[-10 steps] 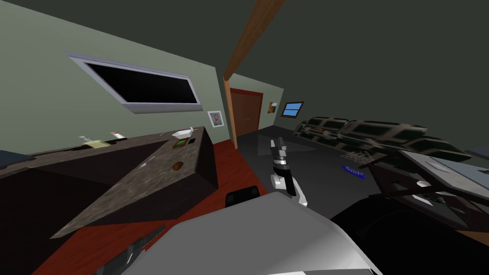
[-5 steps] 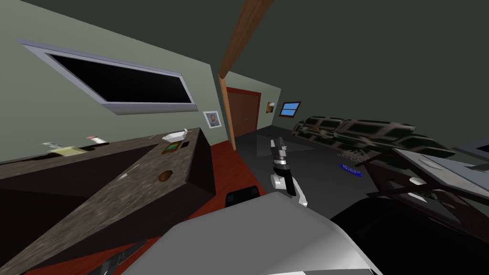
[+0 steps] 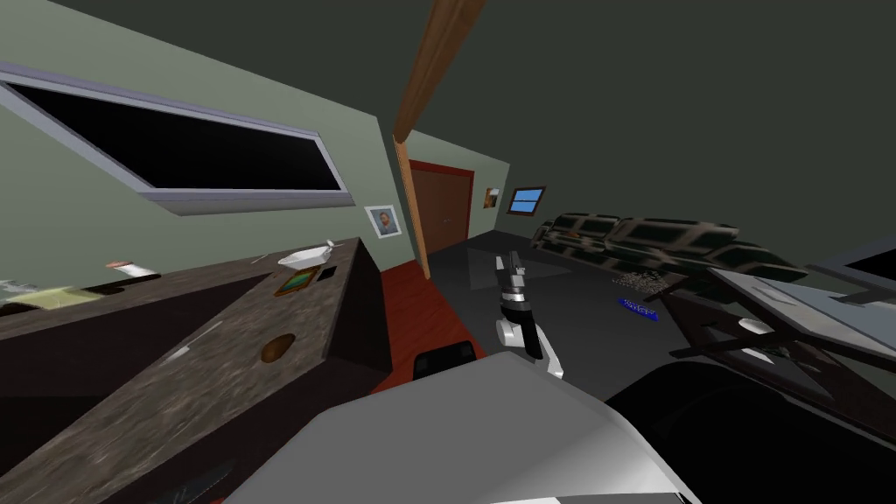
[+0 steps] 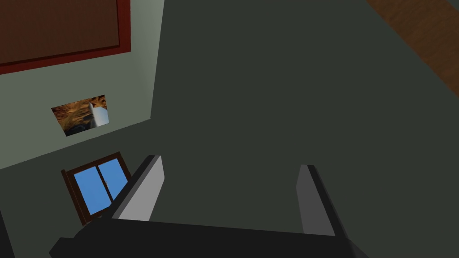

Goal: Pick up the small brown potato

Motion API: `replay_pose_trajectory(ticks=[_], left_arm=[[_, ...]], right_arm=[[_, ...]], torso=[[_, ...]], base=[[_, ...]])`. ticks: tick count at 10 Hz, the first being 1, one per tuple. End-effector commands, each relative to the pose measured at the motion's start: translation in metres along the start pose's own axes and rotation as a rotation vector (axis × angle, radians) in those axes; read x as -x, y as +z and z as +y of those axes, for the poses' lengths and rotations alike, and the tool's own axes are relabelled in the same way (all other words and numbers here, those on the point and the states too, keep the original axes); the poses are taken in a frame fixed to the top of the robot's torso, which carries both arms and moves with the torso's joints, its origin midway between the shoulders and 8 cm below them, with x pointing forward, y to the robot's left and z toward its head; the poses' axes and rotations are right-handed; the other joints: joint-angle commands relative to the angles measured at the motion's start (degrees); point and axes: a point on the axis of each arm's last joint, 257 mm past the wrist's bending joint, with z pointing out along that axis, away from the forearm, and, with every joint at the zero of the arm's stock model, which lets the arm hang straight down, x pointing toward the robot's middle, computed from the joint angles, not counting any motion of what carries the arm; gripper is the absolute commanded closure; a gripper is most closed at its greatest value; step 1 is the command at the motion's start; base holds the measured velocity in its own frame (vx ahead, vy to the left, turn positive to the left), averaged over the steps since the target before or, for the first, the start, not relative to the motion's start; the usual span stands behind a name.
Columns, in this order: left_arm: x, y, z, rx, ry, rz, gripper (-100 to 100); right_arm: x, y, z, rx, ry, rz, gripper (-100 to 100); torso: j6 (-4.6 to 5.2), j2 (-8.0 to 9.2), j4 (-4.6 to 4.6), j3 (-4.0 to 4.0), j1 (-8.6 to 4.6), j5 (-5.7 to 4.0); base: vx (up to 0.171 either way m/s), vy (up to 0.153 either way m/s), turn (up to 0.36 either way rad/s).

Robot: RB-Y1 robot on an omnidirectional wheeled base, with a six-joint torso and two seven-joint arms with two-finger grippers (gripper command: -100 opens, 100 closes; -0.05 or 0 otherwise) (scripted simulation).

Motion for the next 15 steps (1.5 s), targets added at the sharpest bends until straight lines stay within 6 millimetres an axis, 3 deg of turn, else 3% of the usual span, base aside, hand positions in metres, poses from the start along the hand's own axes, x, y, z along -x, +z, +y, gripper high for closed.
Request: replay_pose_trajectory(ticks=[1,5,8,9,10,15], left_arm=[[0.012,-0.008,0.015,0.052,0.026,-0.009,-100],[0.054,-0.021,0.031,0.123,0.080,-0.060,-100],[0.053,-0.021,0.030,0.122,0.084,-0.060,-100],[0.053,-0.021,0.030,0.122,0.082,-0.060,0],[0.045,-0.019,0.035,0.125,0.074,-0.062,-100],[0.017,-0.013,0.048,0.129,0.050,-0.066,-100]], right_arm=[[0.000,0.000,0.000,0.000,0.000,0.000,0],[0.000,0.000,0.000,0.000,0.000,0.000,0],[0.000,0.000,0.000,0.000,0.000,0.000,0],[0.000,0.000,0.000,0.000,0.000,0.000,0],[0.000,0.000,0.000,0.000,0.000,0.000,0],[0.000,0.000,0.000,0.000,0.000,0.000,0]], torso=[[0.00,0.00,0.00,0.00,0.00,0.00],[0.00,-0.23,-0.07,-0.15,0.31,0.08],[-0.06,0.41,0.07,0.21,0.03,0.05],[-0.07,0.65,0.13,0.36,-0.13,0.00],[-0.08,0.76,0.16,0.43,-0.20,-0.02],[-0.08,0.75,0.17,0.42,-0.16,-0.01]], base=[[0.271,0.086,-0.130],[0.251,0.105,-0.130],[0.081,0.057,-0.012],[0.007,0.005,-0.002],[0.020,0.011,-0.059],[0.031,0.021,-0.056]])
